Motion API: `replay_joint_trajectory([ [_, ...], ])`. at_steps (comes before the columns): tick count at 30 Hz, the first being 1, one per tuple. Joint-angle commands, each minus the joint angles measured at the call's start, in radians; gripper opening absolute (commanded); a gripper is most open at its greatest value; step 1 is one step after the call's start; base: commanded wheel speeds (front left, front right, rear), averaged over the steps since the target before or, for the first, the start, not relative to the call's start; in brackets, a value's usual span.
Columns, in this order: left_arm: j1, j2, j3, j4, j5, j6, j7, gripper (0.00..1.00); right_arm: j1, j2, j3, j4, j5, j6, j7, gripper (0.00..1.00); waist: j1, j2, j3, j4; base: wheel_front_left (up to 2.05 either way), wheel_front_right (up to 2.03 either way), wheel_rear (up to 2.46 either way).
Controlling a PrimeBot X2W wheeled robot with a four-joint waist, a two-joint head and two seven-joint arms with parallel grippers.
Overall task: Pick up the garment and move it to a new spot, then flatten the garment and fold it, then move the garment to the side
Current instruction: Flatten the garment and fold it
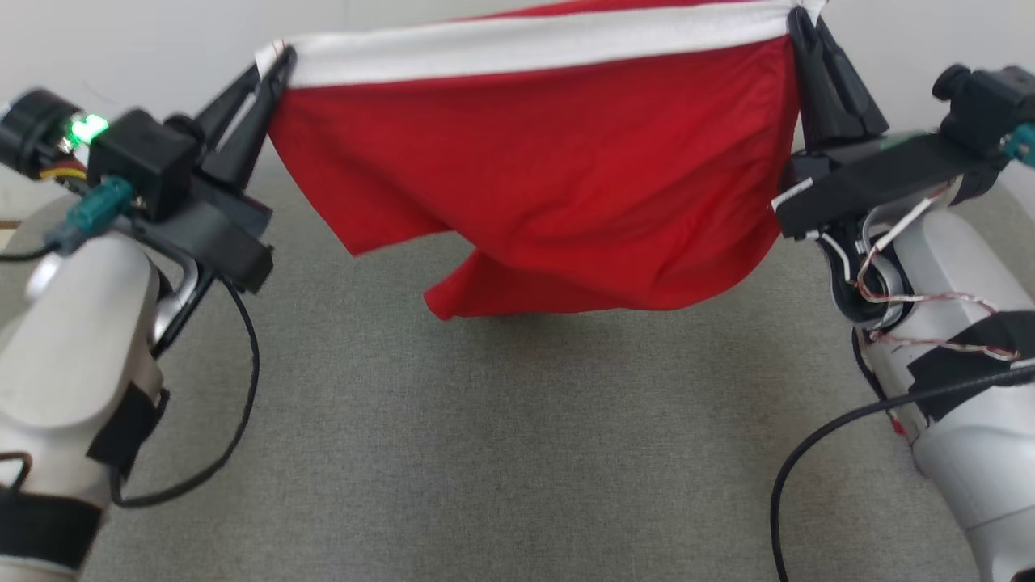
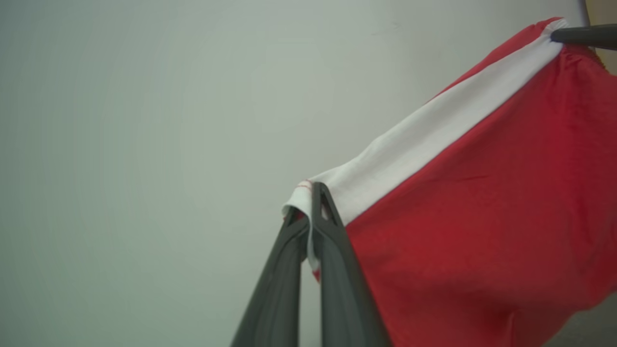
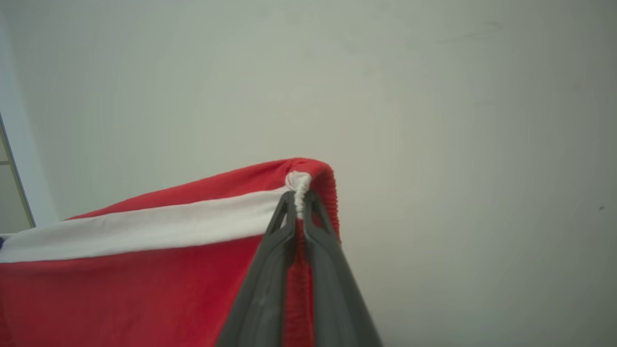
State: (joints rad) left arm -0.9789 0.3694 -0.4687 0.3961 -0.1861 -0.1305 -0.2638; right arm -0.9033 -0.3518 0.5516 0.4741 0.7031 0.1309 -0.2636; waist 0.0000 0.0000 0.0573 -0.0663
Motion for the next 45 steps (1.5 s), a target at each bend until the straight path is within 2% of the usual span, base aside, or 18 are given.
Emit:
replay_joint_trajectory([
  [1, -0.031, 0.011, -0.014, 0.017, 0.002, 0.001, -0.001, 0.00, -0.028, -0.009, 0.012, 0.018, -0.001, -0.001, 0.000, 0.00, 0.0000, 0.0000, 0.017, 0.007, 0.00, 0.00, 0.00],
  [7, -0.189, 0.030, -0.083, 0.082, 0.009, 0.001, -0.001, 0.00, -0.161, -0.023, 0.053, 0.100, -0.014, -0.001, 0.000, 0.00, 0.0000, 0.0000, 0.097, 0.026, 0.00, 0.00, 0.00],
  [12, -0.318, 0.031, -0.124, 0.146, 0.034, 0.001, -0.001, 0.00, -0.289, 0.003, 0.061, 0.169, -0.063, -0.001, 0.000, 0.00, 0.0000, 0.0000, 0.199, 0.043, 0.00, 0.00, 0.00],
  [19, -0.522, 0.029, -0.142, 0.161, 0.166, 0.064, -0.001, 0.00, -0.497, -0.003, -0.069, 0.235, -0.210, -0.001, 0.000, 0.00, 0.0000, 0.0000, 0.331, 0.074, 0.00, 0.00, 0.00],
  [20, -0.572, 0.021, -0.146, 0.147, 0.190, 0.083, -0.001, 0.00, -0.543, -0.004, -0.106, 0.219, -0.264, -0.001, 0.000, 0.00, 0.0000, 0.0000, 0.358, 0.086, 0.00, 0.00, 0.00],
  [25, -0.641, 0.025, -0.141, 0.104, 0.206, 0.113, -0.001, 0.00, -0.577, 0.040, -0.201, 0.195, -0.340, -0.001, 0.000, 0.00, 0.0000, 0.0000, 0.387, 0.097, 0.00, 0.00, 0.00],
  [29, -0.564, 0.016, -0.173, 0.066, 0.196, 0.118, -0.001, 0.00, -0.512, 0.051, -0.200, 0.205, -0.364, -0.001, 0.000, 0.00, 0.0000, 0.0000, 0.392, 0.103, 0.00, 0.00, 0.00],
  [35, -0.387, -0.010, -0.172, 0.007, 0.130, 0.135, -0.001, 0.00, -0.368, 0.024, -0.162, 0.227, -0.299, -0.001, 0.000, 0.00, 0.0000, 0.0000, 0.410, 0.100, 0.00, 0.00, 0.00],
  [38, -0.282, -0.027, -0.146, -0.021, 0.099, 0.155, -0.001, 0.00, -0.279, 0.019, -0.141, 0.212, -0.249, -0.001, -0.001, 0.00, 0.0000, 0.0000, 0.411, 0.090, 0.00, 0.00, 0.00],
  [42, -0.174, -0.050, -0.113, -0.042, 0.070, 0.156, -0.001, 0.00, -0.177, 0.003, -0.124, 0.182, -0.195, -0.001, -0.001, 0.00, 0.0000, 0.0000, 0.405, 0.081, 0.00, 0.00, 0.00],
  [45, -0.053, -0.079, -0.081, -0.063, 0.052, 0.149, -0.001, 0.00, -0.067, -0.019, -0.060, 0.155, -0.142, -0.001, 0.000, 0.00, 0.0000, 0.0000, 0.385, 0.077, 0.00, 0.00, 0.00],
])
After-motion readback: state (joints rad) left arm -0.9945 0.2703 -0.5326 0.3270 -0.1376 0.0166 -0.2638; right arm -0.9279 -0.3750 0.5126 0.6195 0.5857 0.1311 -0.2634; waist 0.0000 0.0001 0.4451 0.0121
